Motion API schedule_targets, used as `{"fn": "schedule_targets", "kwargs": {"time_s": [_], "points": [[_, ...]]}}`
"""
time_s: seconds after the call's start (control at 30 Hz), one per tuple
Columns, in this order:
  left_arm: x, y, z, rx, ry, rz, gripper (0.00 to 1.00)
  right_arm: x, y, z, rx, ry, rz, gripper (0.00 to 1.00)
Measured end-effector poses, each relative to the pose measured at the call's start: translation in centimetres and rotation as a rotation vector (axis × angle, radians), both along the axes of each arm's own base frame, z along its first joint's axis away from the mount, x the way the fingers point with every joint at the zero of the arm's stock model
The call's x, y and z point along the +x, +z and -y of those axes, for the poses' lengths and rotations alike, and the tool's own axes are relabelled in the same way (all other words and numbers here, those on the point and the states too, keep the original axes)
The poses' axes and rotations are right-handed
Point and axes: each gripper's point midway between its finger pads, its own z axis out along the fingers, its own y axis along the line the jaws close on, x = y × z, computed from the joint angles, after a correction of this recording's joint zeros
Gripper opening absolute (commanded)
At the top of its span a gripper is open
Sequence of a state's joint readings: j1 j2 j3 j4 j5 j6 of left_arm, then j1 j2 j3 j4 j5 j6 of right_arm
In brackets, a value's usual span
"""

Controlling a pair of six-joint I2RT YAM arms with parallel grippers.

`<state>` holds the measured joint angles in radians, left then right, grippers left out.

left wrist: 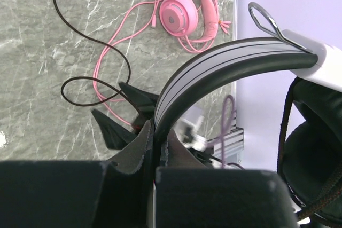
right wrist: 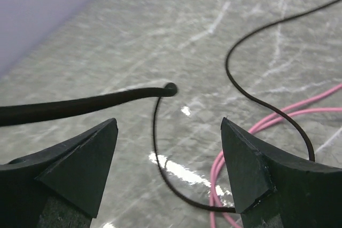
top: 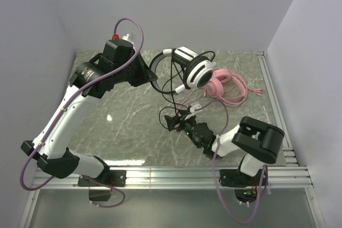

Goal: Wrap the headphones

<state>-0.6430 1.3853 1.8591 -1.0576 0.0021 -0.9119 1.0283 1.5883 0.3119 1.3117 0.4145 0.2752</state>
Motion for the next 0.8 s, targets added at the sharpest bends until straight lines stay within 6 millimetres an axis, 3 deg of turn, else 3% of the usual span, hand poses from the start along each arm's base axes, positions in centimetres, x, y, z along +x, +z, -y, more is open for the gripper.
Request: {"fn": "schedule_targets", "kwargs": {"time_s": [0.17,0.4,0.57,0.6,0.63,0.77,0.8], "points": [[0.0,0.0,0.1,-0.007,0.000,-0.005,0.00,1.9,-2.2,-0.9,-0.056,-0.068,-0.024,0.81],[-0.1,0.0,0.3,-0.016,-0.003,-0.016,0.00,4.0,-0.5,-3.5,-0.012,-0.095,0.008,0.81],[-0.1,-0.2,0.6,-0.020,-0.014,-0.026,0.00,5.4,-0.1,-4.1,0.006,-0.150,0.015,0.69],[-0.1,-0.2,0.7,-0.021,-0.016,-0.027,0.00,5.7,-0.2,-4.0,0.009,-0.163,0.013,0.65],[-0.1,-0.2,0.7,-0.023,-0.019,-0.028,0.00,5.8,-0.4,-4.0,0.012,-0.170,0.009,0.52],[-0.3,0.0,1.0,-0.040,-0.031,-0.032,0.00,7.5,-0.8,-2.7,0.035,-0.217,-0.013,0.30],[-0.3,0.1,1.1,-0.045,-0.035,-0.031,0.00,8.0,-0.9,-2.2,0.037,-0.235,-0.016,0.14]]}}
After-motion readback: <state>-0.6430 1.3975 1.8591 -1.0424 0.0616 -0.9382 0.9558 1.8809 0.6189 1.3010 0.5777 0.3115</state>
